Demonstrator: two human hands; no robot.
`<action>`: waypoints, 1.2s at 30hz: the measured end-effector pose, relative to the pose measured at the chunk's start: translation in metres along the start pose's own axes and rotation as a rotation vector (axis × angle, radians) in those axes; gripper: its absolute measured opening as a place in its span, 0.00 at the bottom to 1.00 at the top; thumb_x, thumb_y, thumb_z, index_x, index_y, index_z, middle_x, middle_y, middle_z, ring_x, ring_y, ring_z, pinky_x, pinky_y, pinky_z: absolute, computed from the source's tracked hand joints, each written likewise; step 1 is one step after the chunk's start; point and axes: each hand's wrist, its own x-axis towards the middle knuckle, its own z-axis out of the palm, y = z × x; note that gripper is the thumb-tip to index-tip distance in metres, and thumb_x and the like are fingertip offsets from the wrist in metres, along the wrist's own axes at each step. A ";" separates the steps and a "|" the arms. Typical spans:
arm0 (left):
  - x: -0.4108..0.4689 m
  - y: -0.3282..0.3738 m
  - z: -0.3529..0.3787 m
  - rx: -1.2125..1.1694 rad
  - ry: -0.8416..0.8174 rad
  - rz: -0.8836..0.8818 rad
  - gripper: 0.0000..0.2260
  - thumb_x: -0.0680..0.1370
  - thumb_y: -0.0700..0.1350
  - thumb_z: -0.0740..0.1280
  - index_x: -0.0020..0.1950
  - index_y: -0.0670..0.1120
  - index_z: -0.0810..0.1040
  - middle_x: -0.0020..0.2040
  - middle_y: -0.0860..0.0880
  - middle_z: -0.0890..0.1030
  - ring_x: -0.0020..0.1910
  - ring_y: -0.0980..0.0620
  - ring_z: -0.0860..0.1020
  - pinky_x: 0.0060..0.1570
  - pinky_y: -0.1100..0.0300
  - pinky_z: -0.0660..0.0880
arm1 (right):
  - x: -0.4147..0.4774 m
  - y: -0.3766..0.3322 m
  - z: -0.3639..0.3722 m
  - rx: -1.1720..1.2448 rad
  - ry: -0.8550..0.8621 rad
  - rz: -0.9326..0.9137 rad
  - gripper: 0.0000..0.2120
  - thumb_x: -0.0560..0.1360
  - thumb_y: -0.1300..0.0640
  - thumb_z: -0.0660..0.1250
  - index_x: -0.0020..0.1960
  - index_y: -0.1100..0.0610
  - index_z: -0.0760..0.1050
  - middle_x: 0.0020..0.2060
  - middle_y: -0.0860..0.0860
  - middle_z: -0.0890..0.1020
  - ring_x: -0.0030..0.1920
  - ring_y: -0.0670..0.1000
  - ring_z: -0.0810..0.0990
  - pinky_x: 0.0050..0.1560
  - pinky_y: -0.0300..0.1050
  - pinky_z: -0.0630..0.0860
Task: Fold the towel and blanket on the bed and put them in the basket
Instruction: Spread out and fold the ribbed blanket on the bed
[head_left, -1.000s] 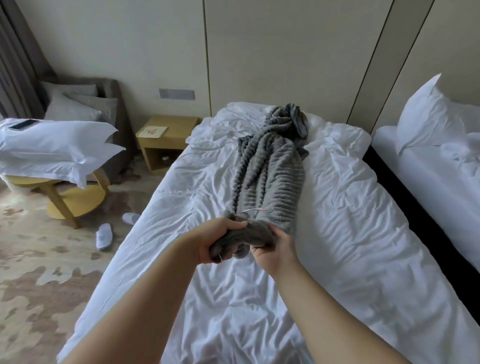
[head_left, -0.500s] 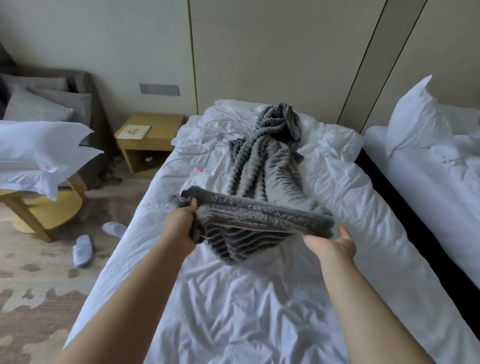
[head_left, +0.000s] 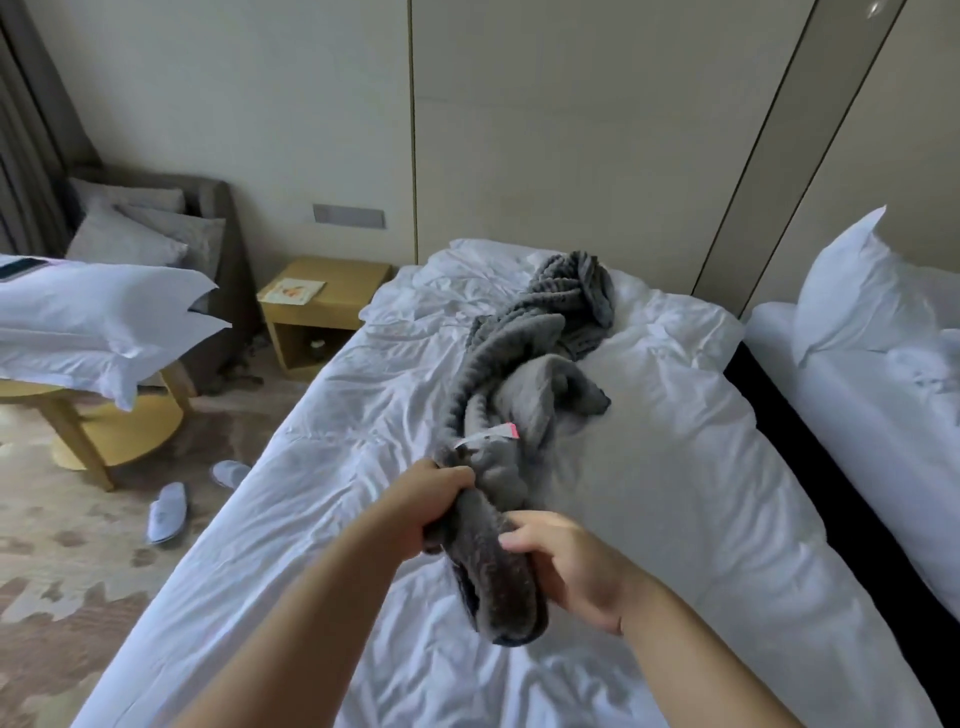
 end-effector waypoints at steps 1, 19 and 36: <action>0.001 -0.002 -0.002 -0.052 0.033 -0.008 0.06 0.73 0.37 0.61 0.36 0.41 0.71 0.21 0.46 0.69 0.16 0.52 0.65 0.21 0.69 0.61 | 0.002 0.006 -0.006 0.190 0.007 0.041 0.18 0.76 0.58 0.60 0.59 0.70 0.76 0.51 0.63 0.80 0.53 0.58 0.79 0.60 0.53 0.72; -0.023 0.005 -0.079 -0.074 0.339 -0.016 0.02 0.70 0.35 0.65 0.42 0.37 0.75 0.38 0.38 0.71 0.25 0.51 0.66 0.23 0.66 0.61 | 0.049 -0.035 -0.121 0.766 0.788 -0.140 0.10 0.79 0.55 0.62 0.52 0.61 0.76 0.41 0.59 0.85 0.43 0.59 0.82 0.52 0.52 0.79; 0.002 0.016 0.017 0.002 -0.158 0.163 0.07 0.68 0.31 0.63 0.44 0.36 0.77 0.32 0.40 0.79 0.29 0.45 0.79 0.27 0.60 0.73 | 0.003 -0.009 -0.071 0.073 0.525 0.108 0.18 0.81 0.46 0.58 0.45 0.59 0.77 0.34 0.54 0.79 0.32 0.50 0.76 0.37 0.41 0.73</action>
